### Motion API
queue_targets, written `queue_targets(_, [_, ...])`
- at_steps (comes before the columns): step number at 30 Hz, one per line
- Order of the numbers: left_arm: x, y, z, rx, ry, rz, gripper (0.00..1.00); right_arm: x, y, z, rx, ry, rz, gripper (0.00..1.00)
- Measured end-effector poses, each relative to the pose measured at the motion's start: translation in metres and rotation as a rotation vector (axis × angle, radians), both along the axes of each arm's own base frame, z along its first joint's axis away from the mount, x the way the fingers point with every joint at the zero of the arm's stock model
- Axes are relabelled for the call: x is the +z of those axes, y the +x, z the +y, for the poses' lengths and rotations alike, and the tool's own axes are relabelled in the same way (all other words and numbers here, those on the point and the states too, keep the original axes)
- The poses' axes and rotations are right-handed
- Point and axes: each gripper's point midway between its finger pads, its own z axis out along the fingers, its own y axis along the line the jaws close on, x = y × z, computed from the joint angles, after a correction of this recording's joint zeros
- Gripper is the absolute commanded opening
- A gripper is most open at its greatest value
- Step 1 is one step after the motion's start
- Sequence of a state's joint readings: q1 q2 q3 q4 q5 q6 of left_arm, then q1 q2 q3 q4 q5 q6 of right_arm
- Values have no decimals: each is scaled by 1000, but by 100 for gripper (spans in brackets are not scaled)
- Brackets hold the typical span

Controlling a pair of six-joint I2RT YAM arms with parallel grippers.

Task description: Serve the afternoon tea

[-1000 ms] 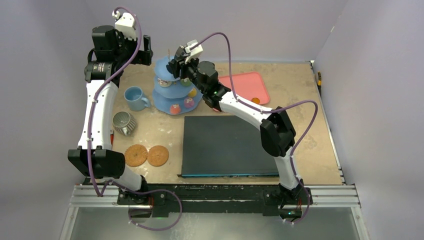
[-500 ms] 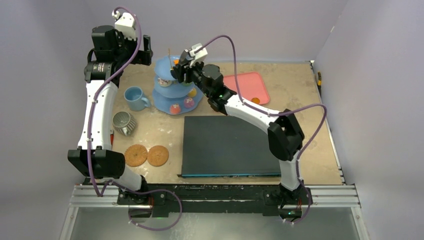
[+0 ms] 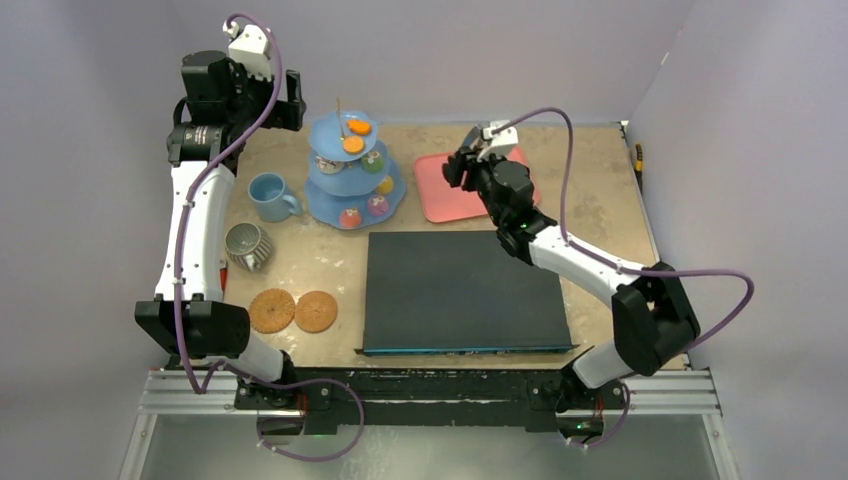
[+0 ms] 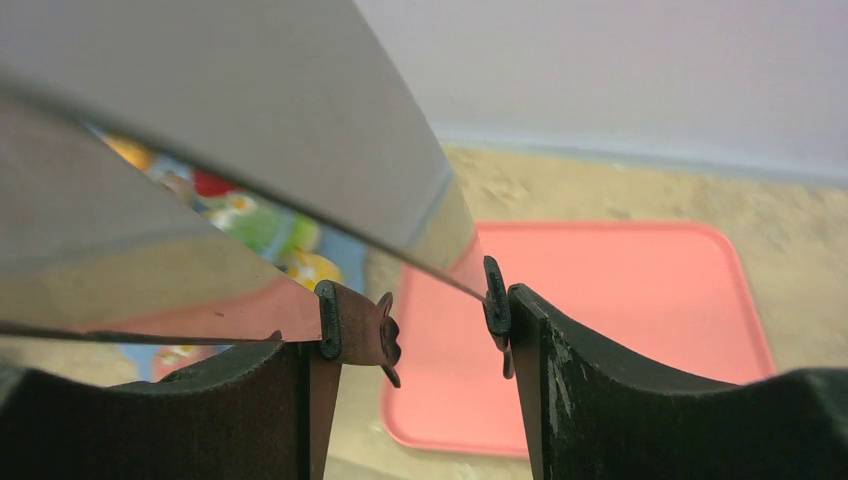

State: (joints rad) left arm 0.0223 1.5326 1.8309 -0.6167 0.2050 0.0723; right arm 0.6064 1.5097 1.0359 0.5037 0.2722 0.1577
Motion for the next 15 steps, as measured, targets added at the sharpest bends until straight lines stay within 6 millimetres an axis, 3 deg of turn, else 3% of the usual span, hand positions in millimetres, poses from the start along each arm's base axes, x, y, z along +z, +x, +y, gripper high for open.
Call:
queue_targets(7, [0,0,0,-4,-2,0,99,-68,6,-76,-177,-48,135,61])
queue_targets(15, [0,0,0,-5,-3,0,99,-89,24,-128,-312,-46,173,61])
